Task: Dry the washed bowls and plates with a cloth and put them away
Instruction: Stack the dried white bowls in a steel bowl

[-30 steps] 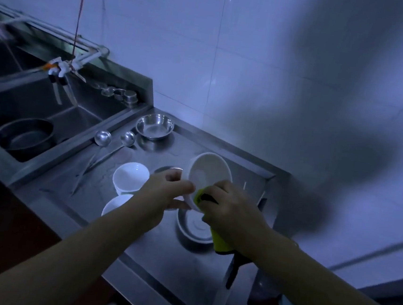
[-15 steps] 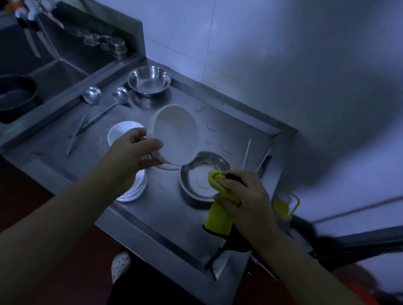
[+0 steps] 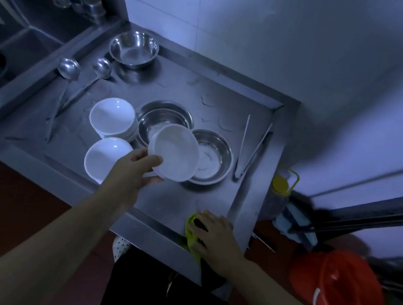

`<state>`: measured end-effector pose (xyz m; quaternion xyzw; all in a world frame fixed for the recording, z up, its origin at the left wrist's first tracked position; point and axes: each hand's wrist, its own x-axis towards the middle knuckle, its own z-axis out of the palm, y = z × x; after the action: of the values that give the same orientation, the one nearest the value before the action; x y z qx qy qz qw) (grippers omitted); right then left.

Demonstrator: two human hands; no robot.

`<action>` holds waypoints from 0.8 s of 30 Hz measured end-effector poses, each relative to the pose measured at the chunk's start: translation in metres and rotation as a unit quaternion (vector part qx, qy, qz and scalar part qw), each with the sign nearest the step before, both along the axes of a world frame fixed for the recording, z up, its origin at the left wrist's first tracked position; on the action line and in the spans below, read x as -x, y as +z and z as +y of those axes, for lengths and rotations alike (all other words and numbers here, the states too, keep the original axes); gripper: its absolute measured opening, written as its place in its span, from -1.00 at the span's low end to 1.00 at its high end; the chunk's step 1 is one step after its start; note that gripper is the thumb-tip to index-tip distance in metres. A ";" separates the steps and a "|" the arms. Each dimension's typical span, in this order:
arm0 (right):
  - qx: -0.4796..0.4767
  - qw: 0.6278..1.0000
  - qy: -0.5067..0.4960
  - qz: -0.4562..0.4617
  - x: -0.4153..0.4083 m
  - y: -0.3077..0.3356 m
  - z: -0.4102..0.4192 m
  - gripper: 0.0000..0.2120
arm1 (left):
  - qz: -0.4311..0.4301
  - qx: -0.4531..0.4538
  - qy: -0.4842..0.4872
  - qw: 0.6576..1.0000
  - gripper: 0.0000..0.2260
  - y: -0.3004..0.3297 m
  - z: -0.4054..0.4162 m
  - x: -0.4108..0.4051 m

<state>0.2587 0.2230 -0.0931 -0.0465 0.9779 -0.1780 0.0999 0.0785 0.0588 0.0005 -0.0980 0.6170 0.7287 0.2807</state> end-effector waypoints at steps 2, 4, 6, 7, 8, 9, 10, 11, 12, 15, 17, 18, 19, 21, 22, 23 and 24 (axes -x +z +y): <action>0.023 0.997 -0.038 0.059 0.009 0.011 0.007 -0.79 | -0.021 -0.005 -0.003 1.000 -0.93 -0.004 0.005 -0.001; 0.113 0.967 -0.186 0.132 0.024 0.025 0.014 -0.85 | -0.033 -0.007 -0.006 0.999 -0.93 -0.007 0.013 -0.001; 0.230 0.905 -0.334 0.128 0.043 0.042 0.019 -0.83 | -0.049 -0.006 -0.002 0.999 -0.94 -0.009 0.023 0.000; 0.272 0.880 -0.373 0.114 0.055 0.047 0.022 -0.82 | -0.059 -0.007 0.001 0.998 -0.93 -0.010 0.028 0.000; 0.289 0.865 -0.396 0.102 0.067 0.051 0.024 -0.82 | -0.069 -0.009 0.001 0.998 -0.91 -0.011 0.033 0.002; 0.306 0.854 -0.412 0.087 0.078 0.054 0.025 -0.83 | -0.077 -0.008 -0.004 0.997 -0.90 -0.012 0.038 0.003; 0.310 0.847 -0.424 0.077 0.089 0.056 0.025 -0.83 | -0.085 -0.005 -0.014 0.996 -0.90 -0.014 0.042 0.005; 0.302 0.845 -0.436 0.073 0.098 0.056 0.025 -0.82 | -0.090 0.000 -0.027 0.996 -0.90 -0.016 0.045 0.008; 0.281 0.845 -0.449 0.073 0.107 0.055 0.026 -0.80 | -0.092 0.007 -0.042 0.995 -0.92 -0.020 0.048 0.012; 0.217 0.838 -0.497 0.057 0.127 0.050 0.033 -0.83 | -0.063 0.074 -0.074 0.993 -0.96 -0.036 0.059 0.032; 0.187 0.836 -0.515 0.039 0.140 0.047 0.040 -0.84 | 0.025 0.203 -0.133 0.970 -0.95 -0.048 0.064 0.051; 0.179 0.836 -0.518 0.027 0.145 0.045 0.042 -0.84 | 0.084 0.271 -0.180 0.942 -0.95 -0.052 0.067 0.061; 0.171 0.840 -0.514 0.012 0.151 0.043 0.045 -0.81 | 0.144 0.332 -0.230 0.903 -0.93 -0.056 0.070 0.071; 0.148 0.854 -0.499 -0.013 0.161 0.036 0.046 -0.73 | 0.242 0.414 -0.310 0.821 -0.87 -0.065 0.075 0.088; 0.129 0.859 -0.494 -0.024 0.164 0.033 0.046 -0.69 | 0.271 0.437 -0.337 0.789 -0.85 -0.070 0.078 0.094; 0.115 0.862 -0.492 -0.032 0.167 0.029 0.046 -0.68 | 0.290 0.450 -0.358 0.765 -0.85 -0.074 0.081 0.099; 0.105 0.863 -0.492 -0.038 0.169 0.025 0.046 -0.69 | 0.304 0.455 -0.371 0.751 -0.86 -0.078 0.083 0.102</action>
<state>0.0898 0.2691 -0.0679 0.4376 0.8444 -0.3074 0.0308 -0.0238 0.1418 -0.0779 0.2492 0.9161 0.1923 0.2484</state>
